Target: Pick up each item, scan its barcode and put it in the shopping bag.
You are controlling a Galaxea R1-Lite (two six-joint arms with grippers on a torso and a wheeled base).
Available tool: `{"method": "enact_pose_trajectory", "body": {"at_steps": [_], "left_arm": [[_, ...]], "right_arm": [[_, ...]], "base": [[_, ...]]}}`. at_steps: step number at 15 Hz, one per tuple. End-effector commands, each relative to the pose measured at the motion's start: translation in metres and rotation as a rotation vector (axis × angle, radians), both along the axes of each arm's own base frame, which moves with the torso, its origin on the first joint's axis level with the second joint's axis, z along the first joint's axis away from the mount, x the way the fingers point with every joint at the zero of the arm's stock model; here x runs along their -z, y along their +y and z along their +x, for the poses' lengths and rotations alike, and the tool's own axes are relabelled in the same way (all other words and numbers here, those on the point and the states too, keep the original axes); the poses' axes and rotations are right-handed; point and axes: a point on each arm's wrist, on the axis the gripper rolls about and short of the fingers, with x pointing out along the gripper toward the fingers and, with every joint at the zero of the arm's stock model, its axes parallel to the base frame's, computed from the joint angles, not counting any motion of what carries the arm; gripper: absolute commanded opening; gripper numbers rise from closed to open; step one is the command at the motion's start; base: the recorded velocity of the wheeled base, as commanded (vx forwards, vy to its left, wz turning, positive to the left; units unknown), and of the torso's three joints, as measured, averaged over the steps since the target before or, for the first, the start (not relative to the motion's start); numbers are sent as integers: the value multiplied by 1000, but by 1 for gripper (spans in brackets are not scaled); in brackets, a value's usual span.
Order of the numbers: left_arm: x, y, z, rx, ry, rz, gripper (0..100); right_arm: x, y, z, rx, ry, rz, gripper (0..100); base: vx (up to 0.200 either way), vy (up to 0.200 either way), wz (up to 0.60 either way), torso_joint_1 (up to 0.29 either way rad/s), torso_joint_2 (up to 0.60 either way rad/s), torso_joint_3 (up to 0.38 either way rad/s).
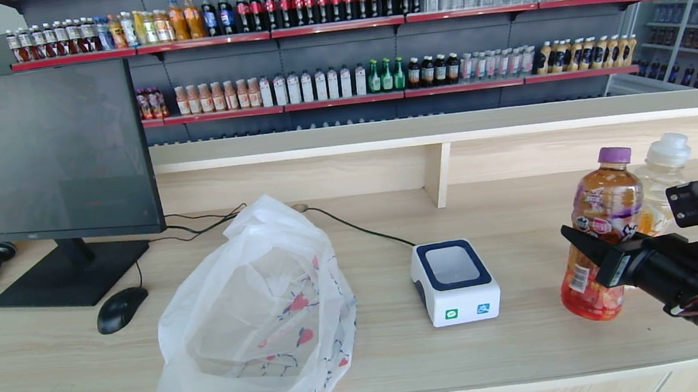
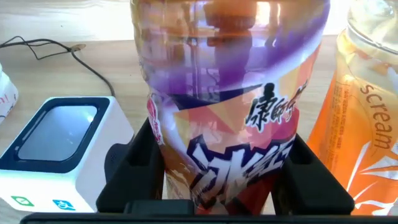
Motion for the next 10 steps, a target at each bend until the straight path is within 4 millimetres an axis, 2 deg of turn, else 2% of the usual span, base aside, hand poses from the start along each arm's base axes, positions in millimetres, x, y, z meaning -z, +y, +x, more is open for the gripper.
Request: {"method": "enact_pose_trajectory", "body": {"at_steps": [1,4,10], "left_arm": [[0,0,0,0,-1,0,100],[0,0,0,0,-1,0,100],[0,0,0,0,1,0,100]], "right_arm": [[-3,1,-3,-7,-12,1,0],[-7,3,-9,-18,-28,1,0],[-11,20,-28,-110,-41,4,0]], "base": [[0,0,0,0,0,0],[0,0,0,0,0,0],[0,0,0,0,0,0]]}}
